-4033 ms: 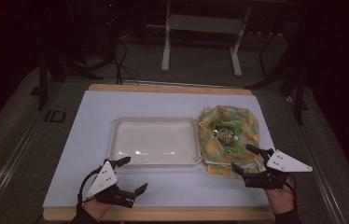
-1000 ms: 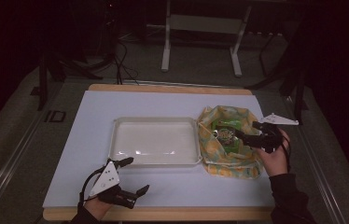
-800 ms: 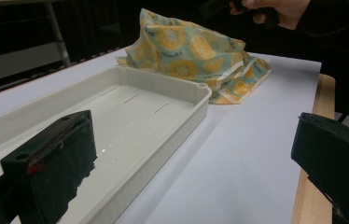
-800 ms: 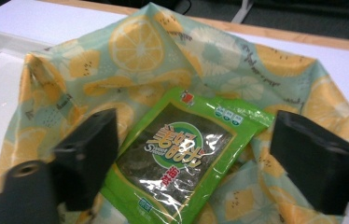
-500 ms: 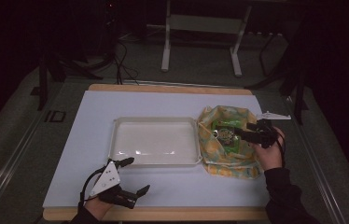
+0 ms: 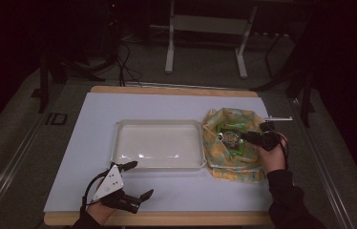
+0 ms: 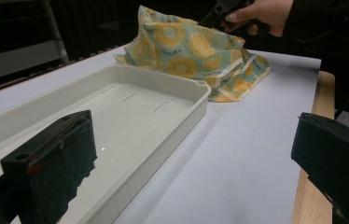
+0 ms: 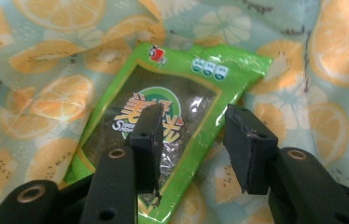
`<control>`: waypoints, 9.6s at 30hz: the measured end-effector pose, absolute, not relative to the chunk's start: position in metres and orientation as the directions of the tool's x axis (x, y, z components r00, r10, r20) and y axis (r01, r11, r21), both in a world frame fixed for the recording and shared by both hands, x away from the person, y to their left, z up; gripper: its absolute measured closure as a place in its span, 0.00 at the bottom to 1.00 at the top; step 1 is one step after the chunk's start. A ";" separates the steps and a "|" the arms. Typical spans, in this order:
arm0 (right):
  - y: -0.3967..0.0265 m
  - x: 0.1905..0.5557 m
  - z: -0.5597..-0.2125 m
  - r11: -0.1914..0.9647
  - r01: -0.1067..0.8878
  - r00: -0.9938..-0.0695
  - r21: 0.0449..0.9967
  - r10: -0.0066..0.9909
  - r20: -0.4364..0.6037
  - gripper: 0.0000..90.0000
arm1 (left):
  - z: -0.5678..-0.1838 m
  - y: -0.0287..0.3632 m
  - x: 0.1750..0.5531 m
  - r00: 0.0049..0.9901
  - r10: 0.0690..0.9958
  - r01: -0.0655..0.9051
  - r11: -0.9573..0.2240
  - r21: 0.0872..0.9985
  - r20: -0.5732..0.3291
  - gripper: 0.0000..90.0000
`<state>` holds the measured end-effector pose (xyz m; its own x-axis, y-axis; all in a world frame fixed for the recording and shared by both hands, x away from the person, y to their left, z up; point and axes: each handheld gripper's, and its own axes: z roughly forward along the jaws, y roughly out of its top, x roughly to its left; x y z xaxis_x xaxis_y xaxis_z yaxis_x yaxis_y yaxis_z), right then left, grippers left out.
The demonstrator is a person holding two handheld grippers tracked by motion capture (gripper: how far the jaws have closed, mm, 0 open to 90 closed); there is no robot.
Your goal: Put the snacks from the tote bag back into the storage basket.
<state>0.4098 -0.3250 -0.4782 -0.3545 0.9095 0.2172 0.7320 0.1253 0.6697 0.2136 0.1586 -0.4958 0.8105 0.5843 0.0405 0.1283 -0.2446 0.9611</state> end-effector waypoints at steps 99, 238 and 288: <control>-0.359 0.382 -0.440 -0.067 0.740 -0.274 0.669 0.879 0.391 0.99 | -0.497 0.157 0.214 0.808 0.587 0.128 -0.263 0.956 0.053 0.01; -0.233 0.382 -0.362 -0.041 0.640 -0.467 0.768 0.772 0.430 0.99 | -0.496 0.156 0.210 0.810 0.580 0.103 -0.285 0.953 0.086 0.01; -0.172 0.374 -0.421 -0.155 0.679 -0.450 0.718 0.684 0.573 0.99 | -0.496 0.156 0.209 0.811 0.576 0.095 -0.292 0.952 0.096 0.01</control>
<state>0.3739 -0.1722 -0.4210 -0.4501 0.6845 0.5735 0.6788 -0.1549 0.7178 0.2088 0.1558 -0.4955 0.8115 0.5765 0.0961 0.0946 -0.2918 0.9518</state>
